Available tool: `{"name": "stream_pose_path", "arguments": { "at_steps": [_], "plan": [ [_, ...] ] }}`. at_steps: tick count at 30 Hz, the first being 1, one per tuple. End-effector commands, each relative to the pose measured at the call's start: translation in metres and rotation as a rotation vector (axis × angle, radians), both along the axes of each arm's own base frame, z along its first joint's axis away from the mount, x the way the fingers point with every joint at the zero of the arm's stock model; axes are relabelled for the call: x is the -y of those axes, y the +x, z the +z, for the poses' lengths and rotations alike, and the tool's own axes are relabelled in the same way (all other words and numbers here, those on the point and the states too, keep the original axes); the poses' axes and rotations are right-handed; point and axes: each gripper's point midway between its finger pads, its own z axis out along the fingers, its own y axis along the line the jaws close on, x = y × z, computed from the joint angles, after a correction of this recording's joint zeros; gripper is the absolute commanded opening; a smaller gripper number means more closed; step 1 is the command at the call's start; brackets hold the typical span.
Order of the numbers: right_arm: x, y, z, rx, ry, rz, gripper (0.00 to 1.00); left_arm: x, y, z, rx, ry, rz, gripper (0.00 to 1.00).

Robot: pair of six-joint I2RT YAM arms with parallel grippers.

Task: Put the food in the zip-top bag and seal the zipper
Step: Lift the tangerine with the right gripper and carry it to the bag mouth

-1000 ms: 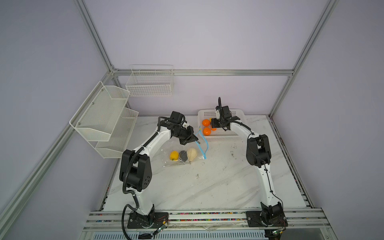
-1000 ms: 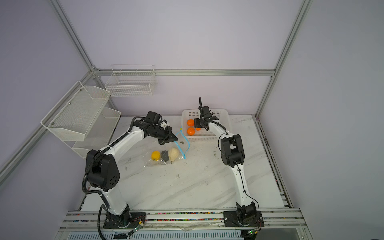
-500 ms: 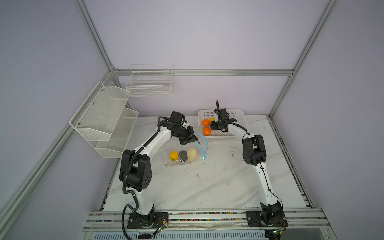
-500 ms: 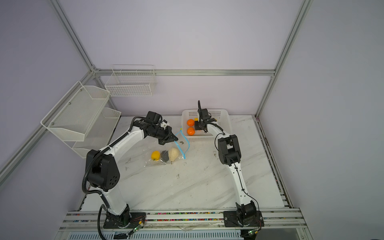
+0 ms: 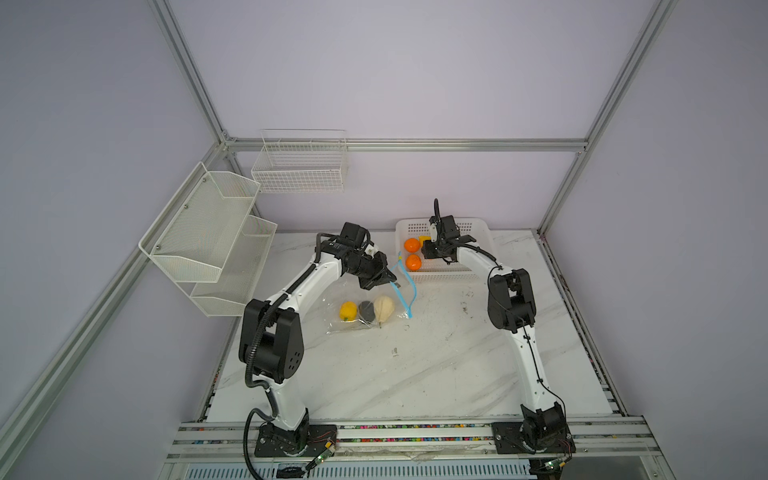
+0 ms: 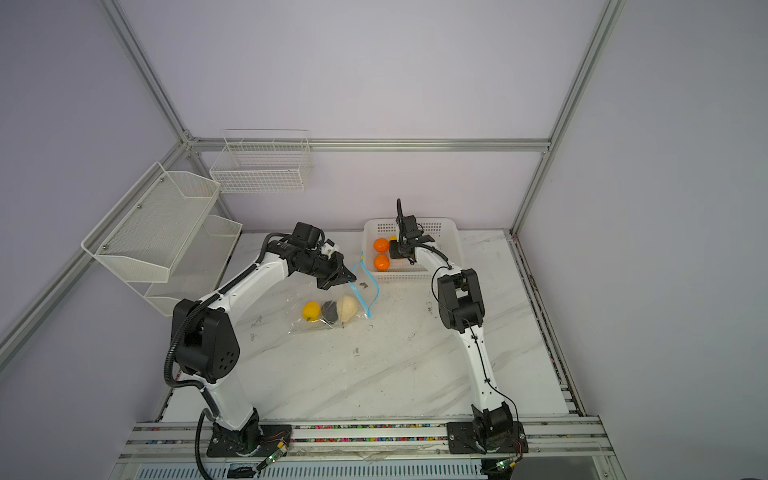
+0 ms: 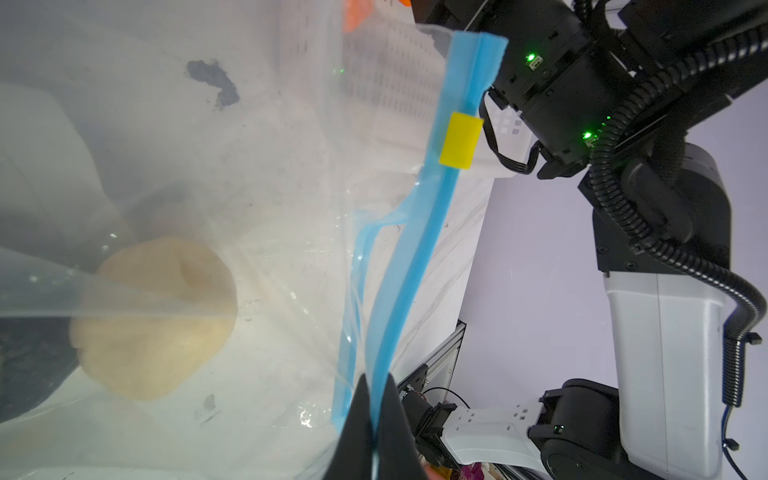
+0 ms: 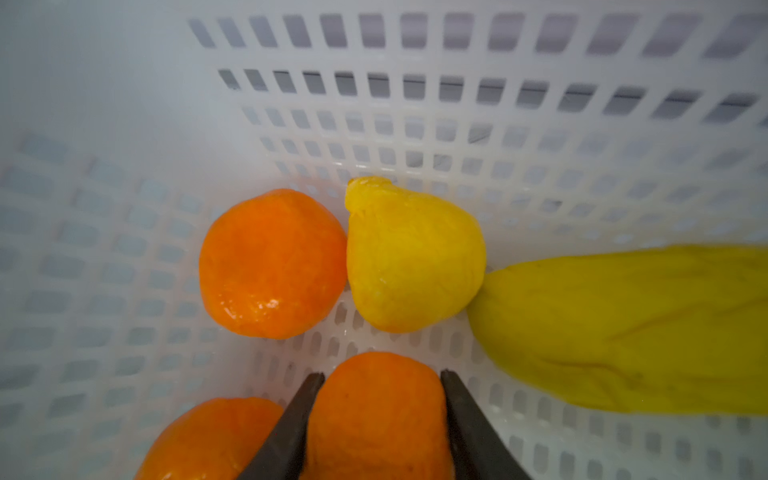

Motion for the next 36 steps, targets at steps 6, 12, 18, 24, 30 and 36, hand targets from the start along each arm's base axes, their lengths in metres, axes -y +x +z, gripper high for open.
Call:
{"name": "stream_pose_path", "arguments": {
  "at_steps": [6,12,18,24,30,36],
  "plan": [
    [0.003,-0.009,0.068,0.098,0.033,-0.013,0.43,-0.002,0.003,0.014,0.055,-0.017,-0.007,0.0],
    [0.004,-0.026,0.1,0.131,0.06,-0.007,0.43,-0.001,0.001,0.012,0.05,-0.025,-0.008,0.0],
    [-0.009,-0.059,0.124,0.133,0.102,0.043,0.42,0.0,0.002,0.014,0.055,-0.035,-0.012,0.0],
    [-0.024,-0.105,0.137,0.108,0.164,0.123,0.42,0.001,0.003,0.019,0.069,-0.043,-0.016,0.0],
    [-0.041,-0.162,0.153,0.092,0.256,0.234,0.42,0.002,0.004,0.023,0.076,-0.05,-0.017,0.0],
    [-0.064,-0.211,0.161,0.07,0.363,0.368,0.43,0.002,0.005,0.027,0.084,-0.053,-0.016,0.0]
  ]
}}
